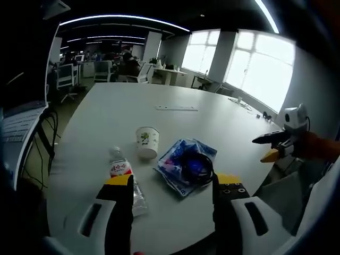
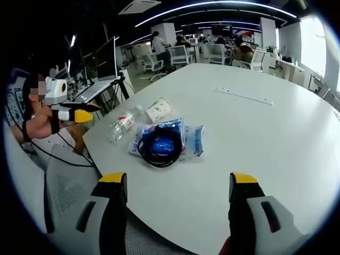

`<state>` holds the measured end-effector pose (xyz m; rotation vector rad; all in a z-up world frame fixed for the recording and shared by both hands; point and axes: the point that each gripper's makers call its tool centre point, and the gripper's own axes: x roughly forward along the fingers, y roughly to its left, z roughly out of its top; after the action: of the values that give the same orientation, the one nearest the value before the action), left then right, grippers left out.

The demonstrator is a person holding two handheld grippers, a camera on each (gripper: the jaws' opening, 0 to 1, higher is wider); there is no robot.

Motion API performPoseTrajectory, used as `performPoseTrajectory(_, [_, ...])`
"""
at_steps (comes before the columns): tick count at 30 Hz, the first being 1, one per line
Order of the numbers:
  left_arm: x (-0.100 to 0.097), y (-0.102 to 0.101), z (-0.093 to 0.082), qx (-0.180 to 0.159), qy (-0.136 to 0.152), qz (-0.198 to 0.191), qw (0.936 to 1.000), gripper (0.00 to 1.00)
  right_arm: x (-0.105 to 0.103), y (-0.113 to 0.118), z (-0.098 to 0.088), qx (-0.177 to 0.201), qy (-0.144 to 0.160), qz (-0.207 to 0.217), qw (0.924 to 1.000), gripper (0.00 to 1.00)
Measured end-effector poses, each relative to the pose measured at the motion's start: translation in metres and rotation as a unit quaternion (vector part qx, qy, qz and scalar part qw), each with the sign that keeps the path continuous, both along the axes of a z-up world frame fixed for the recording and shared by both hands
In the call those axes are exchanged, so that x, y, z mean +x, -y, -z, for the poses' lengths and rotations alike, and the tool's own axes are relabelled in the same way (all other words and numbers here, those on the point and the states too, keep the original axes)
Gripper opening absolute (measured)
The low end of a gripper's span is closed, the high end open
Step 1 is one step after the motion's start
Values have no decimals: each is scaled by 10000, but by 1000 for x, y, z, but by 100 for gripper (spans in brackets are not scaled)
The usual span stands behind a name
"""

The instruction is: Arrange the tabletop items into an orderly group along one side of the table until the central work area is clear of visible clutter.

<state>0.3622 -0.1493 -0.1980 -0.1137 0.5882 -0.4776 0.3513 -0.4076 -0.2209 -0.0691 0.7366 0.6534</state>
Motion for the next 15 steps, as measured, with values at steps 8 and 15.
performPoseTrajectory(8, [7,-7,5,14,-48,-105,9999,60,-1,2,0,25,-16,19,10000,79])
performPoseTrajectory(15, [12,-14,11,57,-120,-182,9997,59,-5,4,1,12,-39,30,10000,79])
